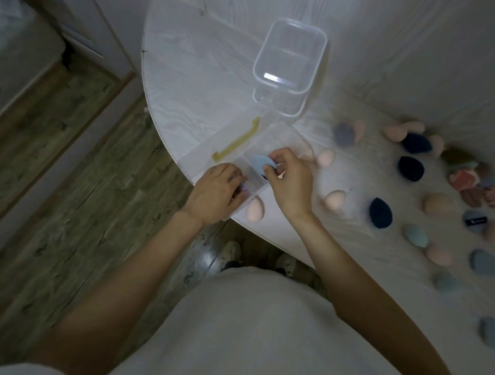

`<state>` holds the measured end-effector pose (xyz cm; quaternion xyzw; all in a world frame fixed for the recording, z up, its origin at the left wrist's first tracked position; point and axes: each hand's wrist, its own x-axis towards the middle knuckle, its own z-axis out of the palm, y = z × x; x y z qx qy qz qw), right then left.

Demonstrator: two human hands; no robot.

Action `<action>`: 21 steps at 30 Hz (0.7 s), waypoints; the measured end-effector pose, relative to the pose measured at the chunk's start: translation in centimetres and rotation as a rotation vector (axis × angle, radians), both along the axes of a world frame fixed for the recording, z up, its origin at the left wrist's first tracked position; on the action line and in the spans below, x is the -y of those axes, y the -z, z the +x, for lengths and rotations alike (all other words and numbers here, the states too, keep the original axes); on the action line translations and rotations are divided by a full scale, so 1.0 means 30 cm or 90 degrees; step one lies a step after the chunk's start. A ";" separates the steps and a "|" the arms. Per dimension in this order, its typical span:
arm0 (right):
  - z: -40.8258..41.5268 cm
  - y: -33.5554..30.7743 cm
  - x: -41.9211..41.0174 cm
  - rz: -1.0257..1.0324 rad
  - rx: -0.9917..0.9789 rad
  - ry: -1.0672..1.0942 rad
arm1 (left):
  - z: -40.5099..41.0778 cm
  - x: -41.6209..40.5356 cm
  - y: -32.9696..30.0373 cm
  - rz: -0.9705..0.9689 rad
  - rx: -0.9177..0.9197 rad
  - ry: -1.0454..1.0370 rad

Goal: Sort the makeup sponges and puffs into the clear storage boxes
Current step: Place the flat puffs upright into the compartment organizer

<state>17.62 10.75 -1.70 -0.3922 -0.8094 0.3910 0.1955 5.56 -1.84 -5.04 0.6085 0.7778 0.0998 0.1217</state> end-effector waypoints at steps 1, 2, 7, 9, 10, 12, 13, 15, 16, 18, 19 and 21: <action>-0.014 0.011 0.010 0.034 0.022 -0.025 | 0.000 0.008 0.002 0.007 -0.003 -0.002; -0.027 0.026 0.022 0.070 0.052 -0.053 | 0.002 0.014 0.002 0.012 -0.004 -0.007; -0.069 0.090 0.058 0.252 0.166 -0.099 | 0.004 0.020 -0.018 0.012 0.015 -0.025; -0.079 0.097 0.057 0.268 0.164 -0.077 | 0.005 0.024 -0.026 0.019 0.044 -0.030; -0.084 0.100 0.056 0.264 0.165 -0.076 | 0.007 0.033 -0.029 0.033 0.056 -0.038; -0.091 0.106 0.056 0.256 0.186 -0.088 | 0.011 0.061 -0.033 0.074 0.067 -0.067; -0.091 0.109 0.055 0.257 0.199 -0.099 | 0.013 0.078 -0.033 0.093 0.071 -0.088; -0.083 0.113 0.051 0.254 0.204 -0.124 | 0.021 0.117 -0.037 0.115 0.074 -0.130; -0.075 0.113 0.048 0.249 0.197 -0.137 | 0.025 0.137 -0.035 0.122 0.069 -0.144; -0.057 0.113 0.035 0.243 0.189 -0.156 | 0.033 0.165 -0.033 0.121 0.060 -0.160; -0.052 0.113 0.032 0.246 0.191 -0.159 | 0.036 0.176 -0.031 0.115 0.060 -0.168; -0.054 0.116 0.030 0.249 0.205 -0.152 | 0.042 0.189 -0.026 0.108 0.058 -0.182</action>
